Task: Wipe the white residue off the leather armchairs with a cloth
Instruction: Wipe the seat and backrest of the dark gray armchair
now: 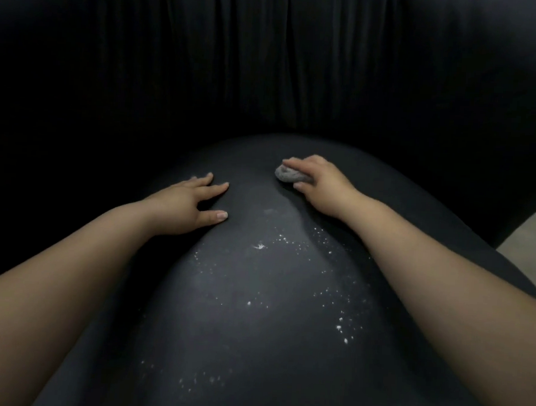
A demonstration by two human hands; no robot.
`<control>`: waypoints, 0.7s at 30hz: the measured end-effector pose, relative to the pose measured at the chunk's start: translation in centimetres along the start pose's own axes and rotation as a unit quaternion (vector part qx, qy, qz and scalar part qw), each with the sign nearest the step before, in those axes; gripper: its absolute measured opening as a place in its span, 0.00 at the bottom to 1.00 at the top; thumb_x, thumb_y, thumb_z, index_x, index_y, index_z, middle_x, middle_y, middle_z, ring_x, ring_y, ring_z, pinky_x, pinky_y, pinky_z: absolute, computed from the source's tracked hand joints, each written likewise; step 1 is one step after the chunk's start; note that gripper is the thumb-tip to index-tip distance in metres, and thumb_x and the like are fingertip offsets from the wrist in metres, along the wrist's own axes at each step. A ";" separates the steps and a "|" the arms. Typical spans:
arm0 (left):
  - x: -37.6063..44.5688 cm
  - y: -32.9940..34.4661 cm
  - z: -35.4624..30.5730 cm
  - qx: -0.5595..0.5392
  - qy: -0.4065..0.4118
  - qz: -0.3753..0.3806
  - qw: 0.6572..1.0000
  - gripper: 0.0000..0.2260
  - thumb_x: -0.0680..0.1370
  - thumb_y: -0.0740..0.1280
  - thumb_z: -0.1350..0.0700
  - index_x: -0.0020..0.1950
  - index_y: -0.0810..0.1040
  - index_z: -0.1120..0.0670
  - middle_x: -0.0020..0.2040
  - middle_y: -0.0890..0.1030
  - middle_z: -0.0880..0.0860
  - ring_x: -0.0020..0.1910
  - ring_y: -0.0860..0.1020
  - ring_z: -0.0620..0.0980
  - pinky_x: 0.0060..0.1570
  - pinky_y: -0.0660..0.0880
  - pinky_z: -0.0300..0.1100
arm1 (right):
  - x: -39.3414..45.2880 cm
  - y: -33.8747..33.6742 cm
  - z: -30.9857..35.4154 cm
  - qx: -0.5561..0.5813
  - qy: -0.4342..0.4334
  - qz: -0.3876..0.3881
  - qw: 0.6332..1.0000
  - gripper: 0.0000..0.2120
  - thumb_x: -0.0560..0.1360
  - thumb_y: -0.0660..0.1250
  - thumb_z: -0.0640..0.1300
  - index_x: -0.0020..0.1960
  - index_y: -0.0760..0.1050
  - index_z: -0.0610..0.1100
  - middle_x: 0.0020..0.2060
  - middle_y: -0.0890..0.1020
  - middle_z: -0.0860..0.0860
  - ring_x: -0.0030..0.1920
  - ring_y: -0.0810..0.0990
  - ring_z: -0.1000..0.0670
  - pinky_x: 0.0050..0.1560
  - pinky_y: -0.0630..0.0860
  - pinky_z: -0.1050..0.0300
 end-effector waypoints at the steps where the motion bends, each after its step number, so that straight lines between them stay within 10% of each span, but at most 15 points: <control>1: -0.2 -0.2 0.0 -0.014 0.004 -0.002 1.000 0.30 0.77 0.64 0.41 0.77 0.56 0.40 0.79 0.50 0.48 0.78 0.48 0.48 0.72 0.45 0.38 | -0.7 0.8 0.8 0.006 -0.014 0.013 1.000 0.21 0.77 0.66 0.38 0.68 0.73 0.50 0.61 0.73 0.47 0.64 0.72 0.45 0.70 0.64 0.56; 9: -4.1 -2.8 3.1 -0.032 -0.033 -0.043 0.998 0.29 0.73 0.72 0.46 0.72 0.68 0.43 0.76 0.62 0.48 0.74 0.62 0.47 0.66 0.56 0.33 | -7.3 1.7 4.6 0.087 -0.095 0.109 0.986 0.21 0.74 0.67 0.32 0.63 0.77 0.50 0.56 0.77 0.51 0.59 0.75 0.55 0.60 0.64 0.75; 12: -5.5 -2.5 4.0 -0.016 -0.047 -0.015 0.999 0.32 0.72 0.72 0.45 0.74 0.65 0.41 0.78 0.58 0.49 0.75 0.59 0.48 0.68 0.54 0.35 | -3.5 0.1 3.8 0.076 -0.039 0.012 0.996 0.20 0.77 0.65 0.34 0.67 0.73 0.48 0.61 0.73 0.49 0.63 0.72 0.51 0.58 0.61 0.79; 21: -6.8 0.2 5.4 -0.037 -0.049 -0.005 0.998 0.32 0.78 0.66 0.49 0.77 0.53 0.40 0.80 0.47 0.51 0.78 0.46 0.51 0.73 0.46 0.39 | -8.2 6.1 9.1 0.101 -0.144 0.160 0.971 0.19 0.75 0.67 0.32 0.60 0.79 0.52 0.56 0.77 0.52 0.58 0.76 0.53 0.61 0.66 0.71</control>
Point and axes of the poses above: each hand's wrist, its own x-axis towards the middle knuckle, its own y-axis out of the palm, z = x × y, the point moved 9 cm from there along x, towards the middle knuckle
